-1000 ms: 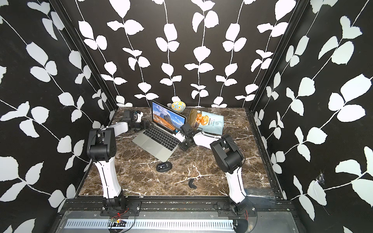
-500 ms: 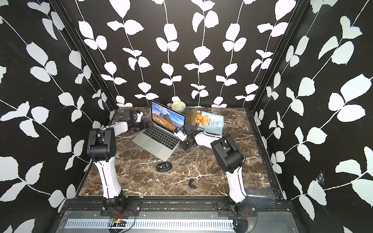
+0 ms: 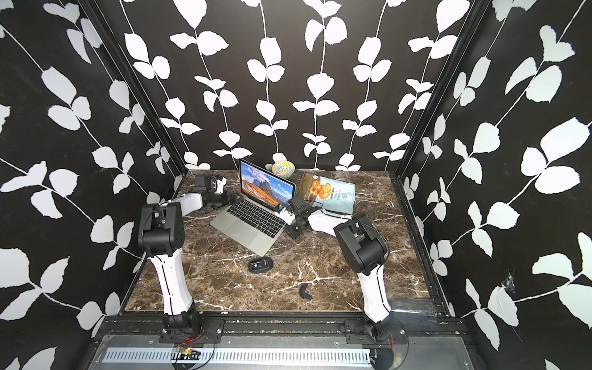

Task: Insert the wireless mouse receiver into the laptop
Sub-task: Insert the USB plug into the USB port.

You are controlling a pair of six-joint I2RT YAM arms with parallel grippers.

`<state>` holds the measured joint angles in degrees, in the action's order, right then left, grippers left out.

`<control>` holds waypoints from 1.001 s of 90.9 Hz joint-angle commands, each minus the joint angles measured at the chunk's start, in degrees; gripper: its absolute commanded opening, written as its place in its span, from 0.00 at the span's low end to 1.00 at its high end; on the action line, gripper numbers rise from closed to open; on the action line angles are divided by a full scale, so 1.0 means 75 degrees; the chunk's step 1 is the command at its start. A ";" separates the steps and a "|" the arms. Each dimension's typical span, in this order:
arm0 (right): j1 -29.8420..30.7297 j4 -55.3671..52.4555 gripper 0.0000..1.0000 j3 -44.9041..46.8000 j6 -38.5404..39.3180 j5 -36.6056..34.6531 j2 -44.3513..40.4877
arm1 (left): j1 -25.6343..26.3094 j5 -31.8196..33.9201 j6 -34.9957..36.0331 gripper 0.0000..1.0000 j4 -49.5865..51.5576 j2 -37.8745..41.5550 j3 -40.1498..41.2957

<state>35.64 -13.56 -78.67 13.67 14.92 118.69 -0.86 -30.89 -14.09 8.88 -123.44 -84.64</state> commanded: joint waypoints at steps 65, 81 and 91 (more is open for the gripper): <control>0.0282 -0.1119 0.10 -0.0859 0.0658 0.0036 0.0600 | 0.0121 -0.0748 0.0040 0.92 0.0748 -0.0261 -0.0057; 0.0287 -0.1139 0.10 -0.1070 0.0591 -0.0115 0.0679 | 0.0120 -0.0766 0.0118 0.92 0.0840 -0.0276 -0.0082; 0.0271 -0.0823 0.10 -0.0950 0.0385 0.0023 0.0617 | 0.0127 -0.0760 0.0153 0.92 0.0875 -0.0285 -0.0098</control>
<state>36.56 -21.87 -86.00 17.54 13.41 121.80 -1.15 -32.58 -13.19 9.47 -123.96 -85.38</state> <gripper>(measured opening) 0.124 0.917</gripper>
